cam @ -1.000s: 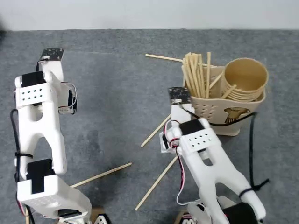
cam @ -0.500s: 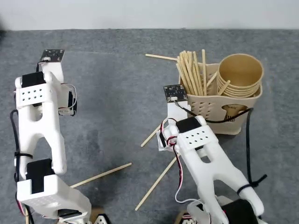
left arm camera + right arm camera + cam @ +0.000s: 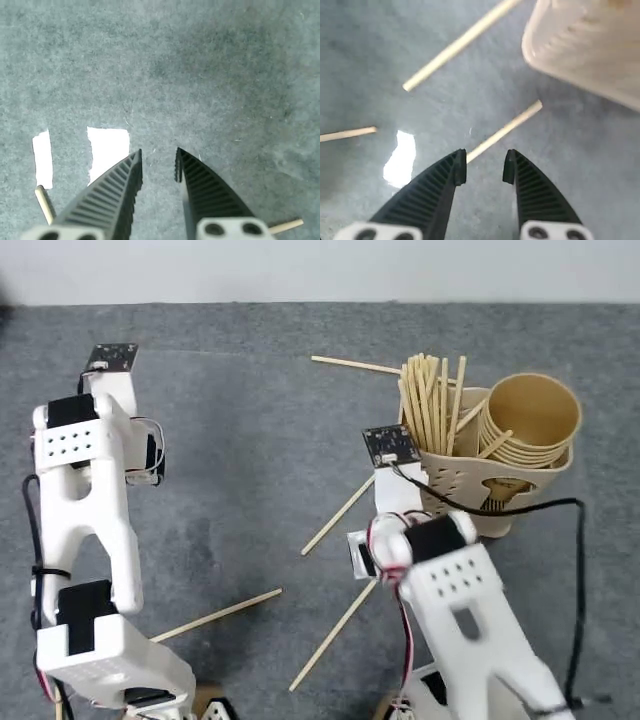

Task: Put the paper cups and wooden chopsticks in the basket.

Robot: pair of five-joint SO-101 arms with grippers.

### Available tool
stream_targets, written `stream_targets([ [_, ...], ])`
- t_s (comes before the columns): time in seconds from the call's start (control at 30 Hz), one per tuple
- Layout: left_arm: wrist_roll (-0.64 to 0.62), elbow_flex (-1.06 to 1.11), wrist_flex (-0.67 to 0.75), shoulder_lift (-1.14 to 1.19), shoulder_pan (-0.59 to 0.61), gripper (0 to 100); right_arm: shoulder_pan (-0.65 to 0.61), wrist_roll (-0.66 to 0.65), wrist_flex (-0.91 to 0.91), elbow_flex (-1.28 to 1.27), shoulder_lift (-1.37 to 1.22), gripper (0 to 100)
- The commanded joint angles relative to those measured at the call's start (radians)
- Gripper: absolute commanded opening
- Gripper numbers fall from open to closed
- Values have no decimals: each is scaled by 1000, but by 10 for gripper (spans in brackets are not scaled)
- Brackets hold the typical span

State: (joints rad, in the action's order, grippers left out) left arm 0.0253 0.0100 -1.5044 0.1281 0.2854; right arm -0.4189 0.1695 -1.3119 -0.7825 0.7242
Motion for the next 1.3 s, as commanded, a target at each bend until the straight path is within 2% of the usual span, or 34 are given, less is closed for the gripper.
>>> stream_targets([
  [0.0, -9, -4, 14, -49, 6, 104, -58, -40, -5, 20, 142, 133],
  [0.17, -9, 12, 15, -49, 5, 104, -196, -28, -2, 63, 159, 133],
  [0.3, -9, 27, 38, -52, 5, 104, -216, 8, 56, 103, 16, 133],
  [0.67, -11, 33, 43, -49, 5, 104, -162, 15, 254, 244, -475, 136],
  [0.93, -11, 33, 69, -48, 5, 104, -120, 78, 220, 453, -780, 137],
  [1.27, -11, 35, 71, -48, 5, 104, -81, 78, 226, 543, -949, 137],
])
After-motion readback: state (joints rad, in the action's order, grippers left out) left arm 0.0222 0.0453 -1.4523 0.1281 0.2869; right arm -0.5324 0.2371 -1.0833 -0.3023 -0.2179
